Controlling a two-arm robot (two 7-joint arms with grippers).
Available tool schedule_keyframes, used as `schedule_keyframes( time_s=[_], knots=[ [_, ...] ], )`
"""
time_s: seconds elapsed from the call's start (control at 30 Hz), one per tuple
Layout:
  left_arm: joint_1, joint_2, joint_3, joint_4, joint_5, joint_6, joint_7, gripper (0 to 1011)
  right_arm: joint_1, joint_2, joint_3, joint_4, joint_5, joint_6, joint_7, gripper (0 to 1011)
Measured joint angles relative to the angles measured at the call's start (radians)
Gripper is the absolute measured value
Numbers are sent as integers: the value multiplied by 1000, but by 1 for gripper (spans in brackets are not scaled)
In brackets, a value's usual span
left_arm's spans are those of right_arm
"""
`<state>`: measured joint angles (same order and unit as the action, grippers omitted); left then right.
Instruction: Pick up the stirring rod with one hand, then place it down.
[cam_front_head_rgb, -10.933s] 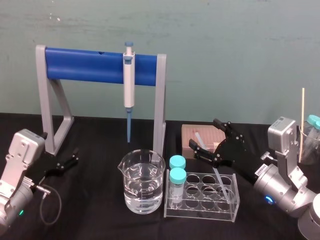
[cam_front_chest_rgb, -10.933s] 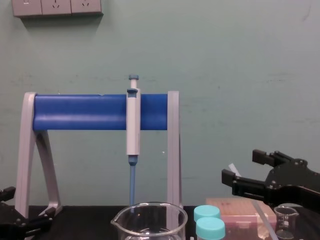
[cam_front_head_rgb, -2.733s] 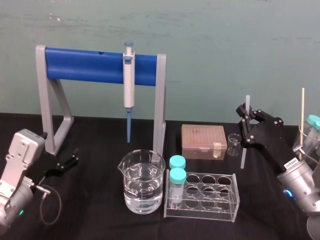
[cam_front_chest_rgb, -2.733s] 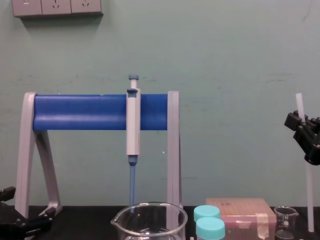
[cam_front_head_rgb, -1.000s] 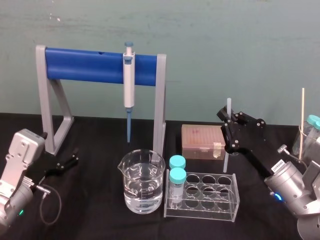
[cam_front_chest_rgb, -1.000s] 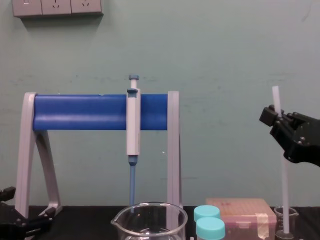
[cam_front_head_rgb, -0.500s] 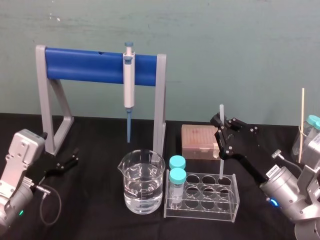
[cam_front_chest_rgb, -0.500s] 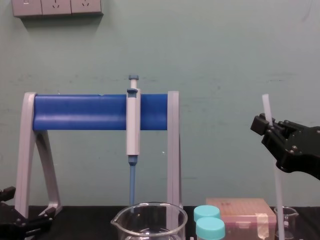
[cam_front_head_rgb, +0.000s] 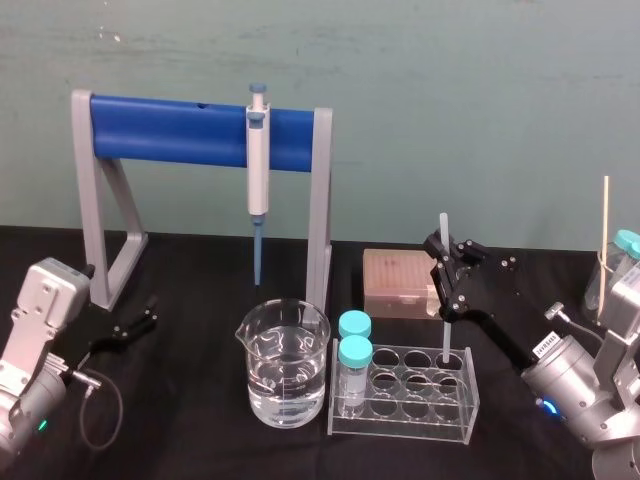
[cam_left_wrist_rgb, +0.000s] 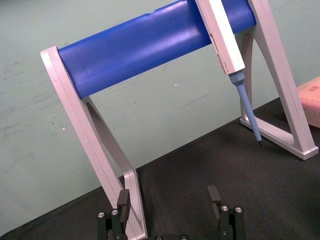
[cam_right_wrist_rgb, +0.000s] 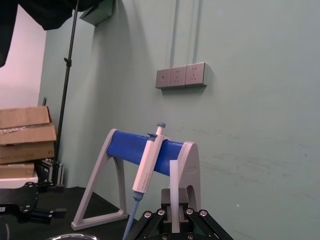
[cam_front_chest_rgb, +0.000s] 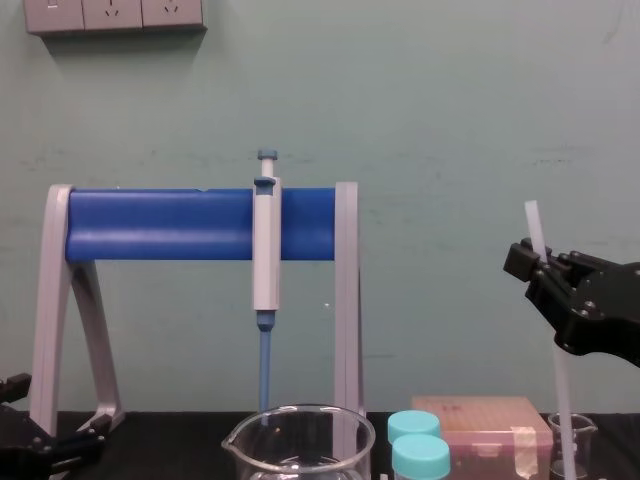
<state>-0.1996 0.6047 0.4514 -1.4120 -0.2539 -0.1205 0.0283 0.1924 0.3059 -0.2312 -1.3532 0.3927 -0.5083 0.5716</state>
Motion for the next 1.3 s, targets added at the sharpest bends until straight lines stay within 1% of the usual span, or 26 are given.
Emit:
schedule_keyframes(
  time_s=[0.33, 0.67, 1.1, 1.3],
  knots=[
    [0, 0, 0, 0, 0, 0, 0, 1000, 1, 4, -1, 7, -4, 16, -3, 71],
    [0, 0, 0, 0, 0, 0, 0, 1000, 14, 6, -12, 36, 16, 35, 15, 70],
    [0, 0, 0, 0, 0, 0, 0, 1001, 31, 11, -29, 68, -14, 51, 5, 71],
    [0, 0, 0, 0, 0, 0, 0, 1000, 41, 14, -38, 87, -19, 76, 4, 71]
  ],
)
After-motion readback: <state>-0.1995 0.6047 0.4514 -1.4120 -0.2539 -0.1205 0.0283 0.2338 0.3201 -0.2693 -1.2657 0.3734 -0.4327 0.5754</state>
